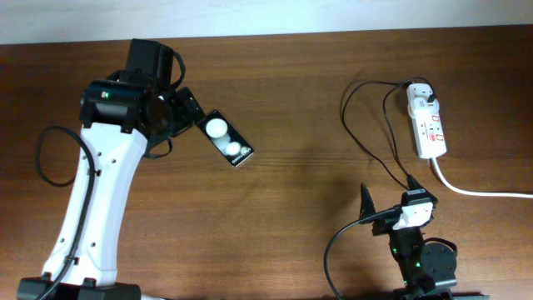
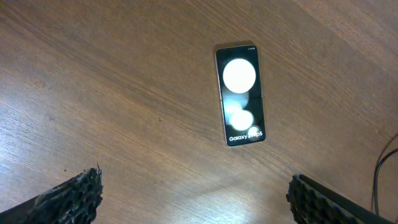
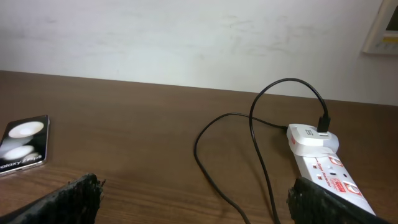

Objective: Plug charger to phone and switch on socket
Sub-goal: 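Move the left gripper over the black phone and lower toward it, then grasp the black phone's end with the left gripper and lift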

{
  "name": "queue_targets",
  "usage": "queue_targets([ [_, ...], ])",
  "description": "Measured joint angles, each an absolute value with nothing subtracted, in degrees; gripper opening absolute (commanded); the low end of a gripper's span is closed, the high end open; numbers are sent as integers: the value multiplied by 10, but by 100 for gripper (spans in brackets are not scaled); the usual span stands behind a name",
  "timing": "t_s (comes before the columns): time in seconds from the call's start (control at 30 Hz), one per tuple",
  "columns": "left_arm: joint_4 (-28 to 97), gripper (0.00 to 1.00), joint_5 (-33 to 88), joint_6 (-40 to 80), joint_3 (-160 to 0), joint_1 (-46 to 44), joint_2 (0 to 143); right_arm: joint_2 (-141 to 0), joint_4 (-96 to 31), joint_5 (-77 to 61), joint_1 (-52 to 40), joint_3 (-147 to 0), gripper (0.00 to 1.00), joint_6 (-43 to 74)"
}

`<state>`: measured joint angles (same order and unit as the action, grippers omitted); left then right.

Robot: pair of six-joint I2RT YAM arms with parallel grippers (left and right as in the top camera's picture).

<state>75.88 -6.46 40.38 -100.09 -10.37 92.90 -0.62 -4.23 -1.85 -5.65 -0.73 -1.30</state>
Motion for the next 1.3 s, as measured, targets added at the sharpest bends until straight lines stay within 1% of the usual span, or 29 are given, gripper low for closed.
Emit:
queue_targets([
  [0.1,747,99,-65,404,-1001,-104,940,-6,-42,-18,-57,-7,99,-13],
  [0.23,683,99,-65,411,-1001,-110,1003,-6,-42,-18,-57,-7,99,-13],
  [0.37,627,99,-65,434,-1001,-157,1094,-6,-42,-18,-57,-7,99,-13],
  [0.5,610,99,-64,479,-1001,-176,1178,-6,-42,-18,-57,-7,99,-13],
  [0.6,610,99,-65,546,-1001,-176,1236,-6,-42,-18,-57,-7,99,-13],
  [0.77,576,99,-60,582,-1001,-176,1263,-6,-42,-18,-57,-7,99,-13],
  [0.93,542,99,-58,583,-1013,-177,1306,-6,-42,-18,-57,-7,99,-13],
  [1.03,547,99,-60,583,-1017,-177,1311,-6,-42,-18,-57,-7,99,-13],
  [1.07,548,91,-60,583,-1018,-177,1312,-6,-42,-18,-57,-7,99,-13],
  [1.13,555,86,-61,584,-1019,-177,1312,-6,-42,-18,-57,-7,99,-13],
  [1.17,557,79,-60,584,-1019,-177,1313,-6,-42,-18,-57,-7,99,-13],
  [1.23,560,75,-59,582,-1020,-177,1313,-6,-42,-18,-57,-7,99,-13],
  [1.3,564,76,-58,581,-1020,-177,1313,-6,-42,-18,-57,-7,99,-13],
])
